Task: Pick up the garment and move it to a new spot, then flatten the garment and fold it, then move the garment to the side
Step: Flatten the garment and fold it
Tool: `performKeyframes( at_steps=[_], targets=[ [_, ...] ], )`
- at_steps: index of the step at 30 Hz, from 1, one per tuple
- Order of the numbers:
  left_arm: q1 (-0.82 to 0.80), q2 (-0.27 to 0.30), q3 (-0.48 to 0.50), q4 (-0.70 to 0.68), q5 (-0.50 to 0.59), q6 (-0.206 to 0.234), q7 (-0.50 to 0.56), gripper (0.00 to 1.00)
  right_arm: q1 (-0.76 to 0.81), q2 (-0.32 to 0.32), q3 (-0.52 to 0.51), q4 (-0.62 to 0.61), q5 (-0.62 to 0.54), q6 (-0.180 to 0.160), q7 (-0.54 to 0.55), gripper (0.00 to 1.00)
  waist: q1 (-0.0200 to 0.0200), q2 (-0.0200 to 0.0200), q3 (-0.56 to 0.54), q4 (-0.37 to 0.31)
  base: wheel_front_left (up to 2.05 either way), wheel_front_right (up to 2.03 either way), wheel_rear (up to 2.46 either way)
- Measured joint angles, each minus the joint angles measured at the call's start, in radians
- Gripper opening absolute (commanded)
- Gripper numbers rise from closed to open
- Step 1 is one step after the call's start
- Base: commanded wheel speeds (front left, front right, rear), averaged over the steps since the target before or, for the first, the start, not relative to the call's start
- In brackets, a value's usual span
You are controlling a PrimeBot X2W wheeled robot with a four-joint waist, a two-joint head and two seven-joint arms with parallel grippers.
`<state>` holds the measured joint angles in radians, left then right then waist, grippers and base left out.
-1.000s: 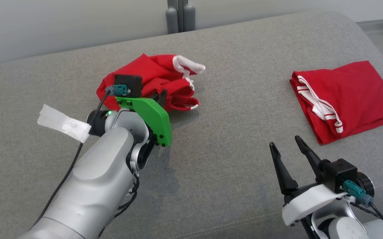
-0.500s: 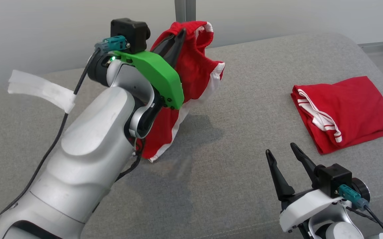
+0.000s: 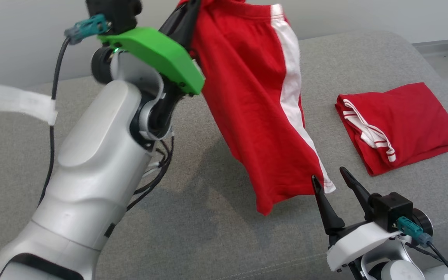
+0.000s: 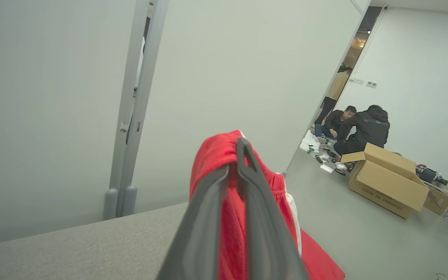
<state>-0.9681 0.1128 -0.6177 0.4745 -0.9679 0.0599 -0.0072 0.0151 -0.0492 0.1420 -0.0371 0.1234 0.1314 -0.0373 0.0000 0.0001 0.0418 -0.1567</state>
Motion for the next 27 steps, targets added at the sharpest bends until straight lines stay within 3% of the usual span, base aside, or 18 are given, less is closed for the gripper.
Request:
performKeyframes(
  at_steps=[6,11,19,27],
  targets=[
    [0.166,0.105,0.04,0.165,-0.005,0.053,-0.051,0.0,-0.001,0.0,-0.017,-0.001,-0.002,0.0,-0.004,1.0,0.0,0.0,0.021,0.016,0.0,0.0,0.0],
    [0.286,0.149,0.074,0.248,-0.038,0.054,-0.091,0.0,-0.004,0.0,-0.021,-0.004,-0.006,0.0,-0.002,1.0,0.0,0.0,0.028,0.049,0.0,0.0,0.0],
    [0.427,0.165,0.118,0.259,-0.098,0.038,-0.128,0.0,-0.004,0.0,-0.023,-0.008,-0.011,0.0,0.008,1.0,0.0,-0.0001,0.027,0.12,0.0,0.0,0.0],
    [0.532,0.184,0.136,0.223,-0.123,0.066,-0.144,0.0,0.0,0.0,-0.021,-0.015,-0.011,0.0,0.015,1.0,0.0,0.0,0.01,0.167,0.0,0.0,0.0]
  ],
)
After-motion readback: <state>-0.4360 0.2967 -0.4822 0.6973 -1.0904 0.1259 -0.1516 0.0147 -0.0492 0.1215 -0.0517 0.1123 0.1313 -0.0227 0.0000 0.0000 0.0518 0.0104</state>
